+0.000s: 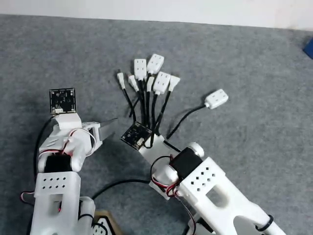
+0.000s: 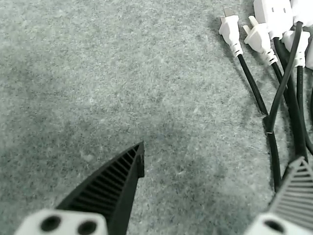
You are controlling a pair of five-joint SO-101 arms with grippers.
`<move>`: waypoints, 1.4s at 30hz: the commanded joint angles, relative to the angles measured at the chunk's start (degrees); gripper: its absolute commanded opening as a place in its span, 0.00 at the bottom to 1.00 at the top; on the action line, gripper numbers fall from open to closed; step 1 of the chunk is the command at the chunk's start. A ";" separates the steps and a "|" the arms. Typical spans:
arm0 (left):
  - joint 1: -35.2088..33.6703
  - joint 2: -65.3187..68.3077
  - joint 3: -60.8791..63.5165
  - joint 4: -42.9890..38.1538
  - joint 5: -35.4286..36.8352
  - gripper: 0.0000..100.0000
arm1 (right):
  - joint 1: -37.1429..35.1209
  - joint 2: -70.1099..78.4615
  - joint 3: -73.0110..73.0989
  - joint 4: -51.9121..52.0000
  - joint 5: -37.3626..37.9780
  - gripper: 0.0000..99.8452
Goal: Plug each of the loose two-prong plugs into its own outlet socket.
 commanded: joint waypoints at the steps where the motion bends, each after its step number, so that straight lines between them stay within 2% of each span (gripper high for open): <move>1: -0.04 -0.04 -0.31 -1.23 0.18 0.43 | 2.51 -0.66 -0.22 -0.66 0.79 0.01; 5: -0.04 -0.04 -0.31 -1.23 0.18 0.43 | 4.53 -0.66 -0.22 -0.66 0.88 0.01; 24: 0.04 -0.22 -0.31 -1.14 0.18 0.43 | 4.44 0.75 2.42 -2.15 2.29 0.01; 42: 0.13 -0.31 -0.31 -1.05 0.18 0.43 | 4.53 15.87 9.10 -16.57 2.02 0.01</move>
